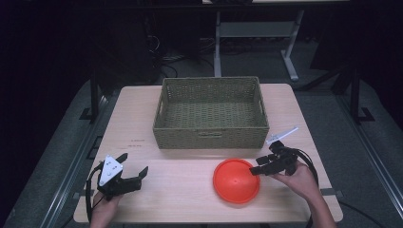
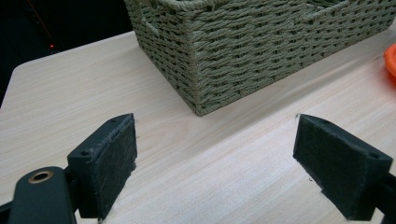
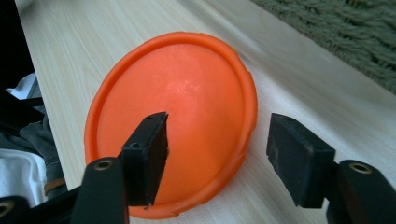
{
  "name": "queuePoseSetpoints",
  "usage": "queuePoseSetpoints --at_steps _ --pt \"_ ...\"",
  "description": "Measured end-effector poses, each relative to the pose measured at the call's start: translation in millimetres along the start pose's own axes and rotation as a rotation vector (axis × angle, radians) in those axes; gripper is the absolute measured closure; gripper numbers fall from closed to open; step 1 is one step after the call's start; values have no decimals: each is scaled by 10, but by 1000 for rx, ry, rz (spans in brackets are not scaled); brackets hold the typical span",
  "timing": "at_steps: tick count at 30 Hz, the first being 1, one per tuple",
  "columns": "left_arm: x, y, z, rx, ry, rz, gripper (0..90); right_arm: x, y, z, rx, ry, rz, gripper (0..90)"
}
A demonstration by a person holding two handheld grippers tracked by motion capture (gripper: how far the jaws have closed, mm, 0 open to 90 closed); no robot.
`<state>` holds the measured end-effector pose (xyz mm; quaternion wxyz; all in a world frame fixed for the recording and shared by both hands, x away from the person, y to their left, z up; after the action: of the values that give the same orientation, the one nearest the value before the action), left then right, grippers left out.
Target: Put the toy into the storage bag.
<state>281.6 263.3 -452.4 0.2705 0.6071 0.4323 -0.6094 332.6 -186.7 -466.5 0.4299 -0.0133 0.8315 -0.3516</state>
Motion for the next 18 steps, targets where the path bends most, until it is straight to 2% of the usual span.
queuePoseSetpoints --at_steps 13,18 --pt "11 11 15 4 13 -11 127 74 124 83 -6 24 -86 498" --pt "8 12 15 0 11 -6 127 83 145 106 -14 22 -94 507"
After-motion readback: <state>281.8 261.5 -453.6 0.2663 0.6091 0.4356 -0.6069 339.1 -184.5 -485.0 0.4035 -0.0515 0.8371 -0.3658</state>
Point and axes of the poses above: each handheld gripper's, and its own axes: y roughly forward along the jaws, x roughly out of its underside, z roughly to its right, the point moved 5 cm from there along y, roughly forward along the jaws, and after that the axes turned 13 degrees about z, right-handed, at the moved point
